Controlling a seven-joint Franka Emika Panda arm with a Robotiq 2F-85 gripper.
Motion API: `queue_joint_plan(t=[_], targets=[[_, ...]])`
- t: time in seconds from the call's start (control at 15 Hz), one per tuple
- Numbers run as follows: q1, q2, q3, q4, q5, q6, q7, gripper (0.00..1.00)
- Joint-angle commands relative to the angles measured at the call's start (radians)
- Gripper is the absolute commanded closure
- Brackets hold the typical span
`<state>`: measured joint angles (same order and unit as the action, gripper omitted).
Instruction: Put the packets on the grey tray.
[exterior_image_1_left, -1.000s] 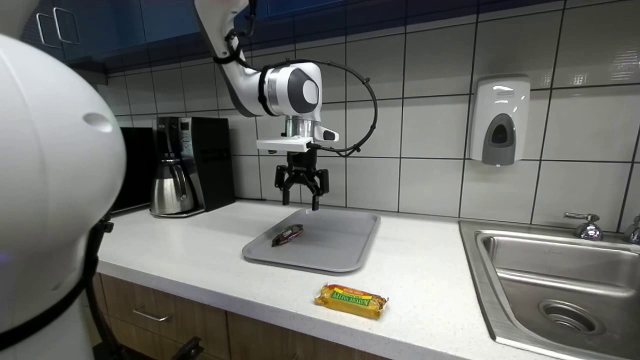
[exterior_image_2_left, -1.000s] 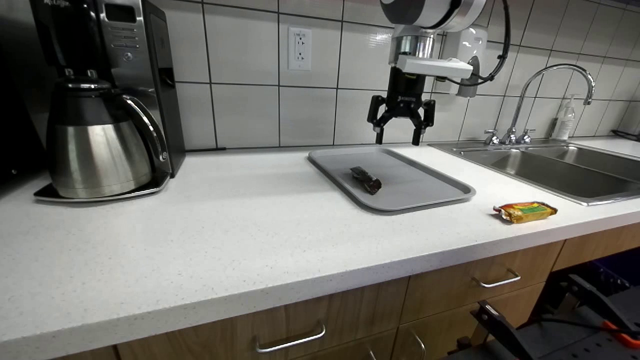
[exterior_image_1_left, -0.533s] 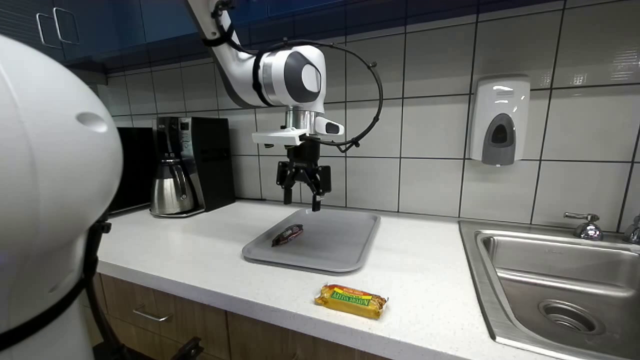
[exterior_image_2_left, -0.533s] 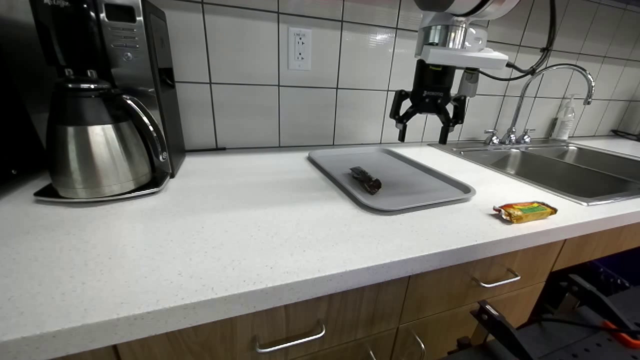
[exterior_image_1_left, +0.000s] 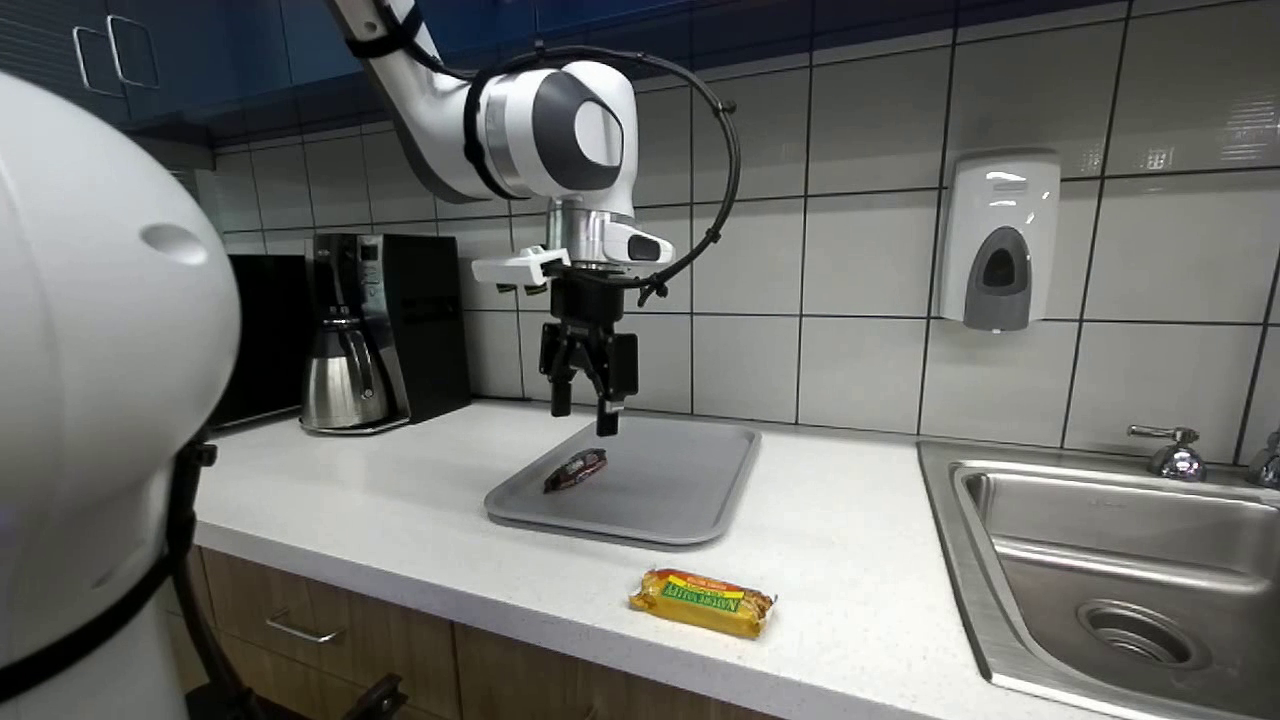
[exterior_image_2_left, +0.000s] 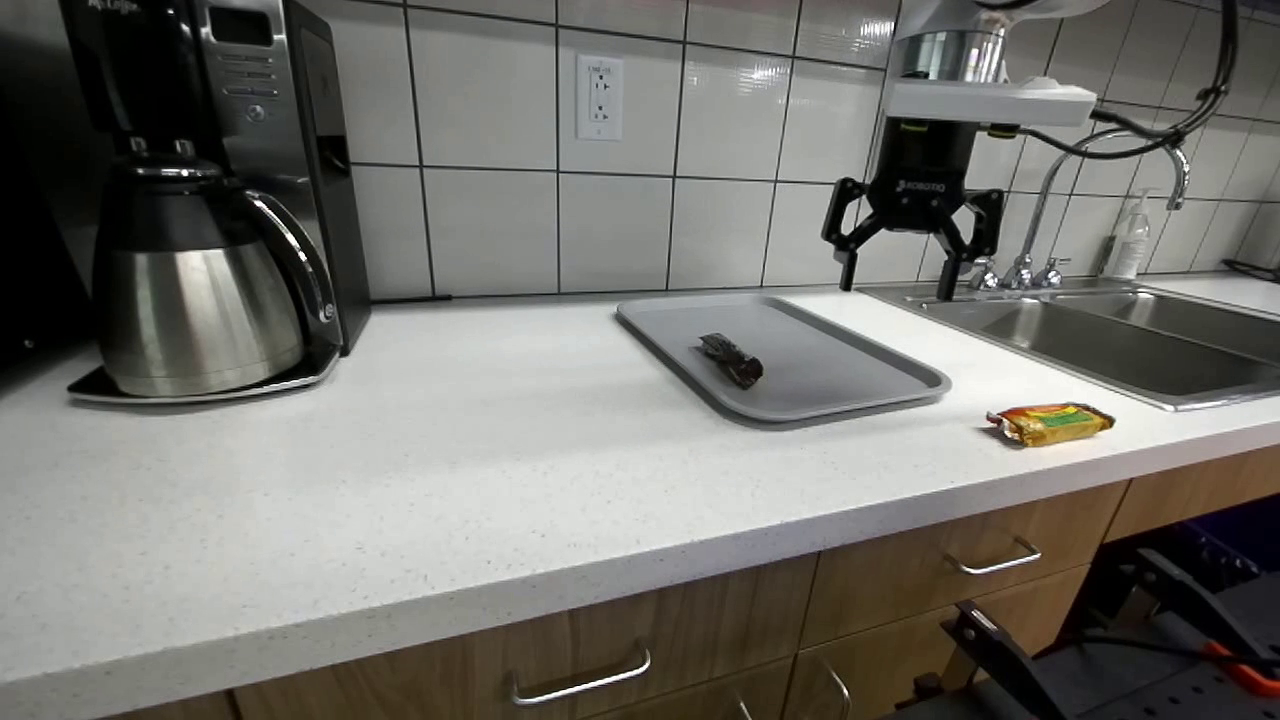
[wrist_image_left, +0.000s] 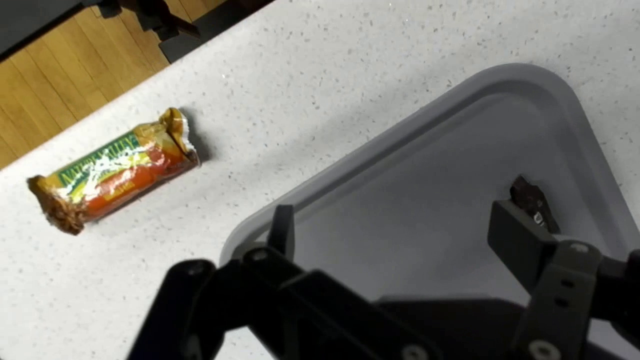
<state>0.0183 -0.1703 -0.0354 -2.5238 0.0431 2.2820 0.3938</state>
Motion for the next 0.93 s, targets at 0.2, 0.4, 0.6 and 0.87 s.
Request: queue_joint_plan(t=[0.2,0.4,0.6,0.87], targets=[[-0.109,-0.143,0.014,-0.136,-0.034,0.048,0.176,0.00],[-0.166,-0.167,0.006,-0.161,-0.043,0.055,0.218,0.00],[-0.217,-0.180,0.000,-0.184,-0.050,0.065,0.266,0.00],[-0.262,-0.189,-0.002,-0.223,-0.058,0.085,0.340,0.00]])
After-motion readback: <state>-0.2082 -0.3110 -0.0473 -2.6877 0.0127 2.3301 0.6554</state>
